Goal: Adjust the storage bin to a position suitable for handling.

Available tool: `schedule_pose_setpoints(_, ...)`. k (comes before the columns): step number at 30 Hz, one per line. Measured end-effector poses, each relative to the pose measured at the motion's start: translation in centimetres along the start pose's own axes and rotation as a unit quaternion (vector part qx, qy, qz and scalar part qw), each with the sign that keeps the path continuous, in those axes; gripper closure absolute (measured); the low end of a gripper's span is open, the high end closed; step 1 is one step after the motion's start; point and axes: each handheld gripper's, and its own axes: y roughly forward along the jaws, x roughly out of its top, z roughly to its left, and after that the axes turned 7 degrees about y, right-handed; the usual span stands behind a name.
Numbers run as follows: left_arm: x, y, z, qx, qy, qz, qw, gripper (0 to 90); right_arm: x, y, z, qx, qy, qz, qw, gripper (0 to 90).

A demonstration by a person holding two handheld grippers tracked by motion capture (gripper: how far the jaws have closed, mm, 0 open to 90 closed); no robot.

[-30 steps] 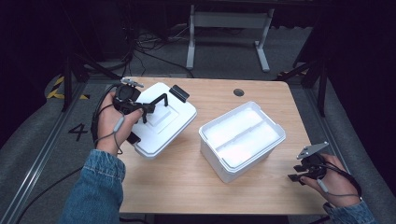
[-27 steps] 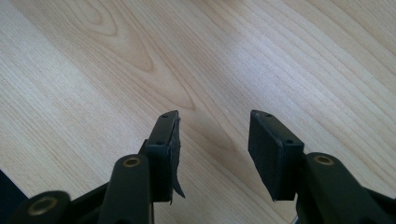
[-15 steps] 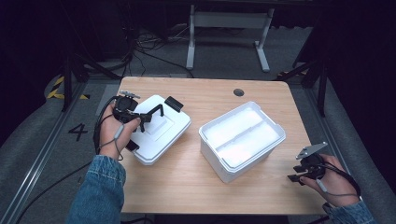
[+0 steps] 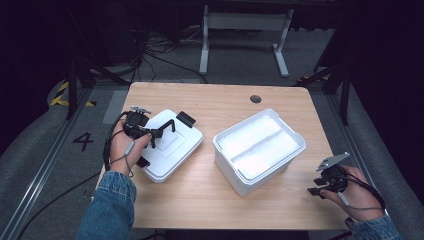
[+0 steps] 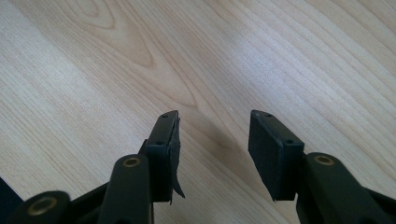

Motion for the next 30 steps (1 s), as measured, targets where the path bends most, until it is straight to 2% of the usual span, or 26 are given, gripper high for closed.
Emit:
schedule_pose_setpoints(13, -2.0, 1.6, 1.0, -0.014, -0.02, 0.008, 0.9997, 83.8, 0.1, 0.4, 0.1, 0.001, -0.001, 0.004, 1.0, 54.6)
schedule_pose_setpoints(27, -4.0, 3.1, 2.5, -0.027, -0.048, 0.037, 0.9978, 83.0, 0.1, 0.7, 0.2, 0.001, -0.002, 0.009, 1.0, 54.2)
schedule_pose_setpoints(28, -4.2, 3.1, 2.7, -0.032, -0.054, 0.032, 0.9975, 83.0, 0.1, 0.7, 0.2, 0.001, -0.003, 0.009, 1.0, 54.2)
schedule_pose_setpoints(30, -4.3, 3.0, 2.9, -0.034, -0.052, 0.032, 0.9975, 83.1, 0.1, 0.7, 0.2, 0.001, -0.003, 0.009, 1.0, 54.2)
